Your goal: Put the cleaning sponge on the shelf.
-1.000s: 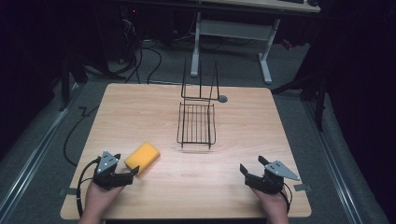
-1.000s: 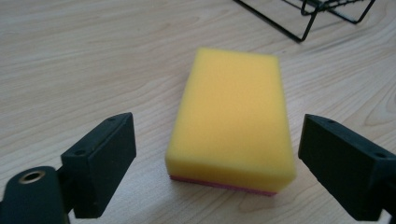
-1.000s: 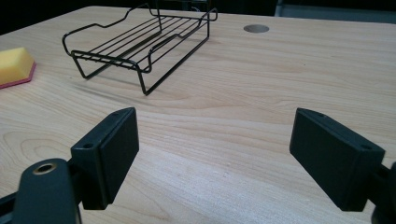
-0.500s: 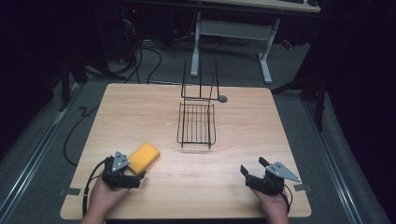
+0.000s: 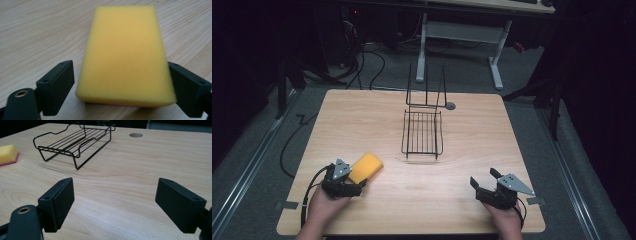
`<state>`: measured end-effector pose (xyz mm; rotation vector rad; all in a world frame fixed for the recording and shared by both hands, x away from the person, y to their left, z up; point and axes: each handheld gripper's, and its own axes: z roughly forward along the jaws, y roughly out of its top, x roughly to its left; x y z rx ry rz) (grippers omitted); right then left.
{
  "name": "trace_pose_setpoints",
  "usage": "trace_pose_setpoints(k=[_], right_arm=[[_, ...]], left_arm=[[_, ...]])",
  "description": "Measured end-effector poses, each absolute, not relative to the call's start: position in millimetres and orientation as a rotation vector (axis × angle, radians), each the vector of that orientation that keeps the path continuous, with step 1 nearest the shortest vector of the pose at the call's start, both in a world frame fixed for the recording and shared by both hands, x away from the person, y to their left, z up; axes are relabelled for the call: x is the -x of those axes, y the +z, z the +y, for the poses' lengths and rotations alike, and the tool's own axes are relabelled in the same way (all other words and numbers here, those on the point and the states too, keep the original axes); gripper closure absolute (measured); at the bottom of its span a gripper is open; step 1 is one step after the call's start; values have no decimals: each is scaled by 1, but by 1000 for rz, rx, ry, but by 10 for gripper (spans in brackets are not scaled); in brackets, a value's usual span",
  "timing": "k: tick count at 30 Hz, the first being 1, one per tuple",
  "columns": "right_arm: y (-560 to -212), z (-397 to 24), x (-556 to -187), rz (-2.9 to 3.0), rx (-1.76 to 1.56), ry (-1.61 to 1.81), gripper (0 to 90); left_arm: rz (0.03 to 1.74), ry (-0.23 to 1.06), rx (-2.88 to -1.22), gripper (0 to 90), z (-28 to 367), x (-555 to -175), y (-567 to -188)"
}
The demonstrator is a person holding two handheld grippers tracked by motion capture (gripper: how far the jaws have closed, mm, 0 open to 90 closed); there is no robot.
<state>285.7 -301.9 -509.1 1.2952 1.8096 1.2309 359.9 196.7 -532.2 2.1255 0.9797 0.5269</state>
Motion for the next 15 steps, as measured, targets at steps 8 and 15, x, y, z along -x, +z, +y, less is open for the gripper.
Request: trace_pose_setpoints(k=[8, 15], right_arm=[[-509, -303, -285, 1807, -1301, 1229, 156], [-509, -304, -286, 1809, -1308, 1234, 155]], left_arm=[[975, 528, -2120, 224, 197, -360, -532], [977, 522, -2108, 255, 198, -359, -531]])
